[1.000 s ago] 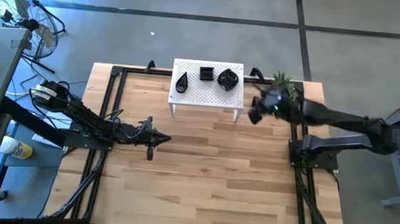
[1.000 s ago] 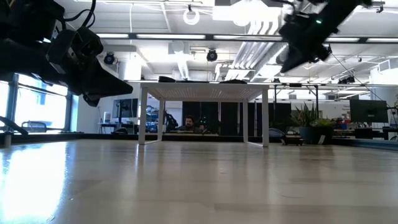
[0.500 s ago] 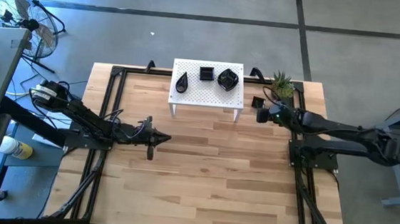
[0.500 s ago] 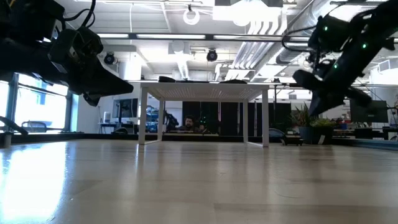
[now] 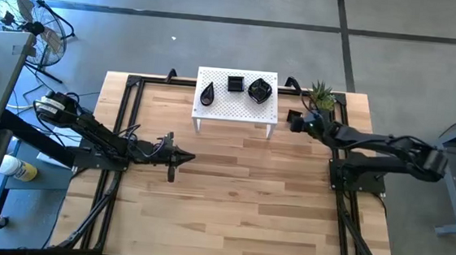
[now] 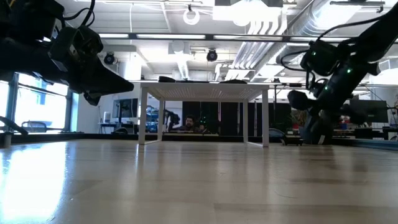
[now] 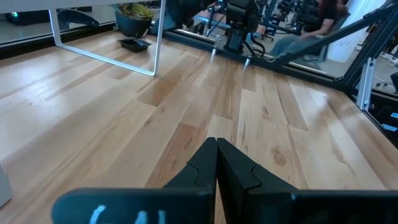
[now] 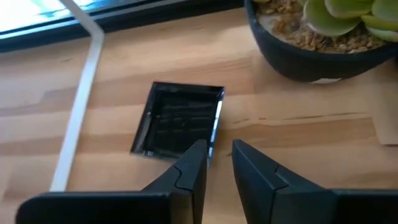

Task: Pick & Place Mini shaped plates
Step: Stack the square bowl on top of the square bowls on the shelf

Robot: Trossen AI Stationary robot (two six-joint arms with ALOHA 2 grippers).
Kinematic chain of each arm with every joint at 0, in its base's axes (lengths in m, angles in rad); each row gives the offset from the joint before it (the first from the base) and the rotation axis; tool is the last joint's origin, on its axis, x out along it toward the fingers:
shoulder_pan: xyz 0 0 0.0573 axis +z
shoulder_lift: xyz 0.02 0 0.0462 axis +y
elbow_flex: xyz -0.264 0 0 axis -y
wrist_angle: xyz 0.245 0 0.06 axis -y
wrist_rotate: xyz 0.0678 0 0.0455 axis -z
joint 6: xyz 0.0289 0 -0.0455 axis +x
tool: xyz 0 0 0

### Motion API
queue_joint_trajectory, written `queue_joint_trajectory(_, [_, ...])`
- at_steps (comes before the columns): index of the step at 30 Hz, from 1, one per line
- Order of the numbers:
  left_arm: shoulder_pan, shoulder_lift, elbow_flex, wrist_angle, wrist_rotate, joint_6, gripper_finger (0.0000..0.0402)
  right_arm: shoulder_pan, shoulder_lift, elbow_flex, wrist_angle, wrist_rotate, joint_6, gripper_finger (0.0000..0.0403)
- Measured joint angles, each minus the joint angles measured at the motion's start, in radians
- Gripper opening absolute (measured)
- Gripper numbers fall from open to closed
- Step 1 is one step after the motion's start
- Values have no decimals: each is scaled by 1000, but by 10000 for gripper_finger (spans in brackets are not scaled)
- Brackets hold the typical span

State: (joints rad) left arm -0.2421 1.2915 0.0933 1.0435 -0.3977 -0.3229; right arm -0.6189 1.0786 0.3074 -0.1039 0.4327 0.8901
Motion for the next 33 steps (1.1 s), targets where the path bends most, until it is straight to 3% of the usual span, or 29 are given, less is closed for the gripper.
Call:
queue_joint_trajectory(11, [0, 0, 0, -3, 2, 0, 1, -32, 173, -16, 211, 27, 1, 71])
queue_joint_trajectory(21, [0, 0, 0, -6, 3, 0, 1, -31, 293, -16, 300, 33, 28, 68])
queue_joint_trajectory(33, [0, 0, 0, -6, 4, 0, 1, -31, 304, -15, 353, 13, 18, 13])
